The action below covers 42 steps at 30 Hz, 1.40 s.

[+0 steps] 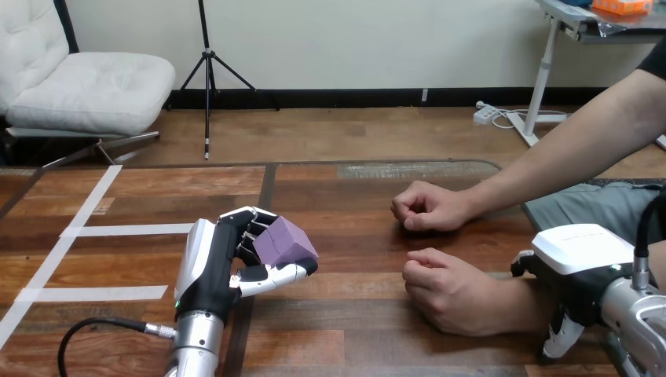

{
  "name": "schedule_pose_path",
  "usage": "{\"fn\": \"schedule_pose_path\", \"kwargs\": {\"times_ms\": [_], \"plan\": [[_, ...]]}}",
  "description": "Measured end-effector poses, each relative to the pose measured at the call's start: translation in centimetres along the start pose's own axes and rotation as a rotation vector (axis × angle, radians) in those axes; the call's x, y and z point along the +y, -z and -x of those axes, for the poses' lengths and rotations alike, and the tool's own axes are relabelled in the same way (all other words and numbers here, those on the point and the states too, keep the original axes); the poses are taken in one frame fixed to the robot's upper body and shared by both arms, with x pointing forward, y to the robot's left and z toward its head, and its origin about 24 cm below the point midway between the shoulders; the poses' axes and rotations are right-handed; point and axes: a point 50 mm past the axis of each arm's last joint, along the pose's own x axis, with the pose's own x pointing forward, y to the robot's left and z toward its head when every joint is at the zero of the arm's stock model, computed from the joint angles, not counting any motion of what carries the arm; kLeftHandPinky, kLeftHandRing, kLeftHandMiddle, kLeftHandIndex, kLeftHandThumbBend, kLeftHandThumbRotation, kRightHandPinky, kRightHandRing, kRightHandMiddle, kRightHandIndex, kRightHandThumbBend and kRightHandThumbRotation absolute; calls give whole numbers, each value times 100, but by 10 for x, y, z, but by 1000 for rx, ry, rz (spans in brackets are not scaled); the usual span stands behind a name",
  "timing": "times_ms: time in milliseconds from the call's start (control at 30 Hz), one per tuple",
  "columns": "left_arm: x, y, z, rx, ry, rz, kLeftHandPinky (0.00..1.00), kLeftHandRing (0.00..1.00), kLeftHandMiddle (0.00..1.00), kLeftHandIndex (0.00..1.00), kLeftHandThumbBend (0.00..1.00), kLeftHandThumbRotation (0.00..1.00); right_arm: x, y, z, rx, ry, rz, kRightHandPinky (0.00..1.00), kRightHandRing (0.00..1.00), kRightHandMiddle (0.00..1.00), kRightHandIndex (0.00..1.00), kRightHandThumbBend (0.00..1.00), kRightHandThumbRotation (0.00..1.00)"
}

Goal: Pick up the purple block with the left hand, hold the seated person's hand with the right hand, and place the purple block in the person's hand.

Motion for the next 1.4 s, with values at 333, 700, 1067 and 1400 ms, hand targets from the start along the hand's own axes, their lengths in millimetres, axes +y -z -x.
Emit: {"fn": "schedule_pose_path", "kwargs": {"times_ms": [333, 700, 1067, 1400], "plan": [[0, 0, 1, -1, -2, 1, 34, 40, 49, 50, 71, 17, 3, -2, -5, 1, -14, 22, 88, 84, 84, 82, 82, 14], [0, 0, 0, -6, -4, 2, 34, 40, 49, 51, 71, 18, 5, -2, -11, 0, -17, 36, 86, 82, 82, 81, 82, 11], [0, -2, 0, -14, -6, 4, 35, 40, 49, 51, 71, 19, 5, -1, -16, 0, -13, 39, 83, 80, 80, 79, 79, 8], [1, -3, -1, -25, -8, 6, 35, 40, 49, 51, 70, 18, 4, -1, -22, 5, -18, 47, 72, 73, 75, 74, 75, 3]]}}
